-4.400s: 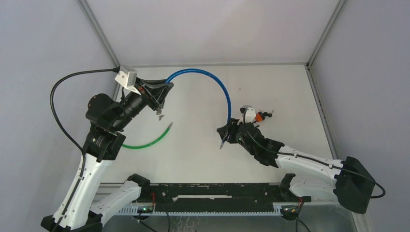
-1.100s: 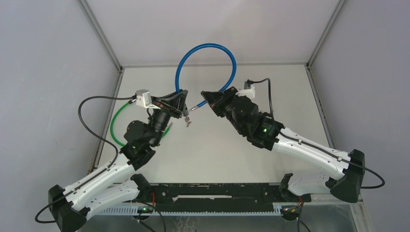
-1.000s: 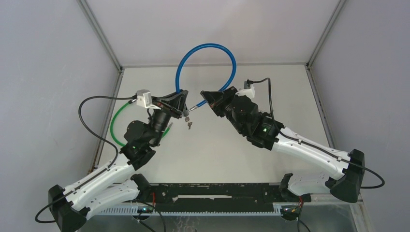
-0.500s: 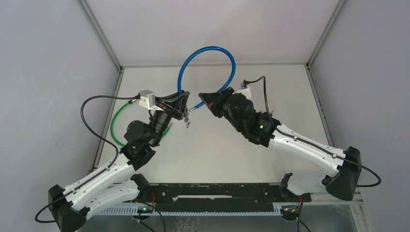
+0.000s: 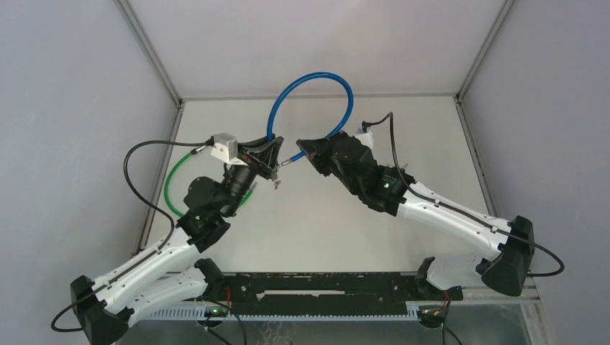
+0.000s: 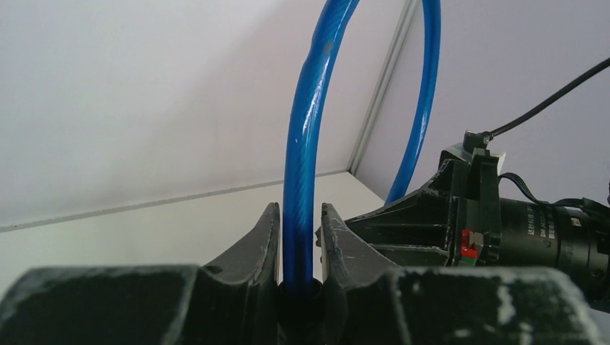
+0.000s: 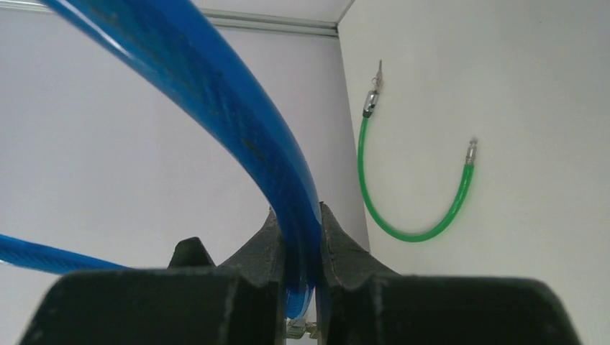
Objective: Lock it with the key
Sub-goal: Lock the lock.
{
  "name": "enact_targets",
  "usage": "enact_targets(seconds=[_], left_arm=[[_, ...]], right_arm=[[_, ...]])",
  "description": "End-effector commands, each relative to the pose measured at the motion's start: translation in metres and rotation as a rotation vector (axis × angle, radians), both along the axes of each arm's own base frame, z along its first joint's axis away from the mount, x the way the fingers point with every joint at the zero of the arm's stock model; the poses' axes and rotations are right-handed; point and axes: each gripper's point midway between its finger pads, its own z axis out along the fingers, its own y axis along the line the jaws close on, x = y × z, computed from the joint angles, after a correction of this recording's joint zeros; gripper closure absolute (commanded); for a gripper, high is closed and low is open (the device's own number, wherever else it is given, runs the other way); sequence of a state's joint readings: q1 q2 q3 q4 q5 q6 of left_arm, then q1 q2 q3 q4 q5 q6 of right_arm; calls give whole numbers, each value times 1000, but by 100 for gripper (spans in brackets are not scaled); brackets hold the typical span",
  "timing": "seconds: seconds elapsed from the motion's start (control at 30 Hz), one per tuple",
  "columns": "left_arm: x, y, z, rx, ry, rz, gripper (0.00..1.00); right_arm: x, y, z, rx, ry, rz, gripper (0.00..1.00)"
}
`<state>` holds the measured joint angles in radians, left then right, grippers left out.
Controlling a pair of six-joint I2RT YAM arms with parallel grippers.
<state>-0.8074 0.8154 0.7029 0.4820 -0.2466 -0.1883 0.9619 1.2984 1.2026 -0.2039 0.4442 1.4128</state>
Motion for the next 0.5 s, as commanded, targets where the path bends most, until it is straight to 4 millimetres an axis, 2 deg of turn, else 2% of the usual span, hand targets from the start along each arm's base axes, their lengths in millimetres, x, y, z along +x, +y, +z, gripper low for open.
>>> enact_targets(seconds=[0.0, 0.17, 0.33, 0.47], left_arm=[[-14, -2, 34, -3, -103, -45, 100], [-13, -3, 30, 28, -112, -35, 100], [-7, -4, 18, 94, -108, -11, 100], [-8, -8, 20, 88, -117, -29, 100]], right_arm=[[7, -5, 34, 74, -13, -51, 100], [8, -2, 31, 79, 12, -38, 100], [8, -6, 38, 88, -1, -40, 100], [8, -4, 36, 91, 9, -32, 100]])
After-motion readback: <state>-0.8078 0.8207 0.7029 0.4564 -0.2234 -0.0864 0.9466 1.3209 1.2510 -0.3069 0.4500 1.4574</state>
